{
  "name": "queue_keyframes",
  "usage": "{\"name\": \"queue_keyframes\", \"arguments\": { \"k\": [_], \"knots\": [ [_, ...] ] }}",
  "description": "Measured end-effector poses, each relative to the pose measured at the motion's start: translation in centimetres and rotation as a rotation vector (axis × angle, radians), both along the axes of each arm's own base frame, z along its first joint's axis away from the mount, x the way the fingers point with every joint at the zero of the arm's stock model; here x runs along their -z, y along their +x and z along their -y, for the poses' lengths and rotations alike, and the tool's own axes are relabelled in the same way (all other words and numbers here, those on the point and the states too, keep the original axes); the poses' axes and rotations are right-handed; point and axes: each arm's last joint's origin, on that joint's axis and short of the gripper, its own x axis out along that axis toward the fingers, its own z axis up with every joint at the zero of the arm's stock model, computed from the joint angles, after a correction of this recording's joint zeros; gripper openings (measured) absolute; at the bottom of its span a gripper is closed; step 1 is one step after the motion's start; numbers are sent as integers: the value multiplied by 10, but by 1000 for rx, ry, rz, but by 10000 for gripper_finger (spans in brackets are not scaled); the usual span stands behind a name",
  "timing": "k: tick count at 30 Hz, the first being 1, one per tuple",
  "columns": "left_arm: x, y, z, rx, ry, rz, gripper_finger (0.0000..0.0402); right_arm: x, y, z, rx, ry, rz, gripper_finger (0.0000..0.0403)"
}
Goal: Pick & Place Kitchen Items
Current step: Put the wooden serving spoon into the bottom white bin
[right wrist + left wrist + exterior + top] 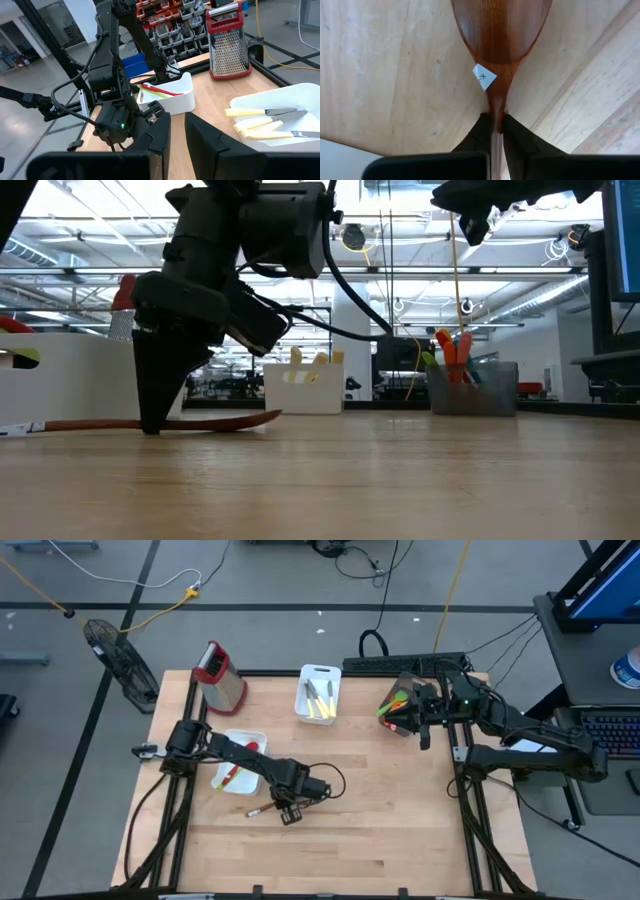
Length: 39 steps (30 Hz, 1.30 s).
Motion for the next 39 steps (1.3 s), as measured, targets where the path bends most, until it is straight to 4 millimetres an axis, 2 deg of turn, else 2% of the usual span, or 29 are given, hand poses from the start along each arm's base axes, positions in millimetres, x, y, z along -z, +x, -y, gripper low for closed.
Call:
{"name": "queue_keyframes", "arguments": {
  "k": [5, 12, 15, 19, 26, 34, 39],
  "knots": [
    [-2, 0, -3, 15, -15, 3, 10, 0, 0, 0, 0, 0, 0, 50],
    [-26, -2, -15, -6, -42, 69, 8, 0, 0, 0, 0, 0, 0, 50],
    [-48, -3, -23, -41, -59, 133, 8, 0, 0, 0, 0, -2, 1, 50],
    [-67, -5, -30, -103, -96, 200, 8, 0, 0, 0, -1, -6, 0, 50],
    [-124, -15, -37, -276, -231, 387, 8, 0, 0, 0, -1, -7, 0, 50],
    [-195, -53, -32, -560, -349, 545, 8, 0, 0, 0, -9, -31, -1, 50],
    [-221, -78, -25, -719, -354, 599, 8, 1, 0, 0, -19, -63, -3, 50]
  ]
}}
